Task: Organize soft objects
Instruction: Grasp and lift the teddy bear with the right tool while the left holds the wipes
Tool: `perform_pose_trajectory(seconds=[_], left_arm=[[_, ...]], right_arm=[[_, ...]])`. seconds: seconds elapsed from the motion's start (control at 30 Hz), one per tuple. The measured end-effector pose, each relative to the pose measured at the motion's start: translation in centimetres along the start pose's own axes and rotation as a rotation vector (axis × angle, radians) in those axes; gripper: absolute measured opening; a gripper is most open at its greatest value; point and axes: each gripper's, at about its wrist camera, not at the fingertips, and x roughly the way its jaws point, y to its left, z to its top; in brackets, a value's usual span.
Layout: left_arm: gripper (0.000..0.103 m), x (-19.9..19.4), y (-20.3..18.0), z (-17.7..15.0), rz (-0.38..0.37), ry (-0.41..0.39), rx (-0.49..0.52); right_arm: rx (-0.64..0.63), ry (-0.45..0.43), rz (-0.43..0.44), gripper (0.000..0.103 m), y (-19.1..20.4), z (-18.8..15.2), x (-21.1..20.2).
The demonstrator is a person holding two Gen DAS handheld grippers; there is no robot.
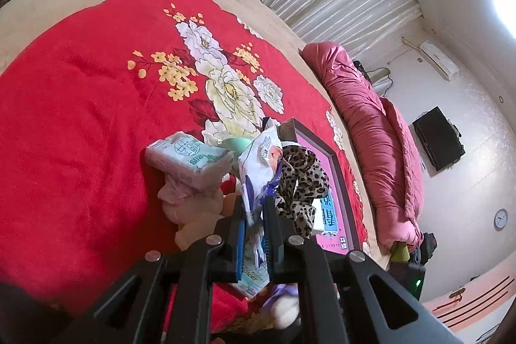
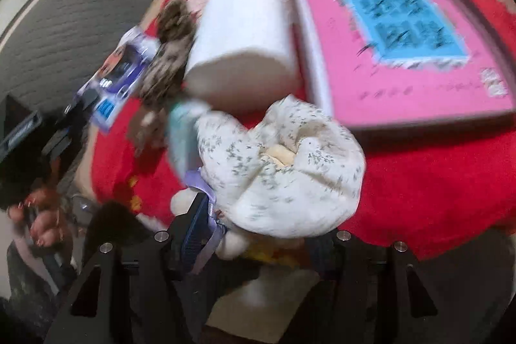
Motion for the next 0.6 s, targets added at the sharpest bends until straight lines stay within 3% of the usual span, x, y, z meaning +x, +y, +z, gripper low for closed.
perform_pose_trajectory(seconds=[0.27, 0.43, 0.47, 0.57, 0.6], left_arm=[[0.01, 0.0, 0.1, 0.1, -0.012, -0.003, 0.0], [0.01, -0.3, 0.0, 0.1, -0.024, -0.009, 0.009], [0.01, -0.3, 0.1, 0.1, -0.028, -0.01, 0.01], [0.01, -0.3, 0.2, 0.0, -0.029, -0.005, 0.006], [0.01, -0.3, 0.2, 0.1, -0.031, -0.003, 0.002]], right_arm=[[-0.197, -0.04, -0.04, 0.057, 4.0, 2.0, -2.5], [-0.218, -0.086, -0.028, 0.057, 4.2, 2.3, -3.8], [-0.224, -0.064, -0.039, 0.058, 4.2, 2.4, -3.5], [-0.138, 0.132, 0.085, 0.058, 2.8, 2.6, 0.2], [-0.135, 0.142, 0.07, 0.058, 2.5, 2.6, 0.7]])
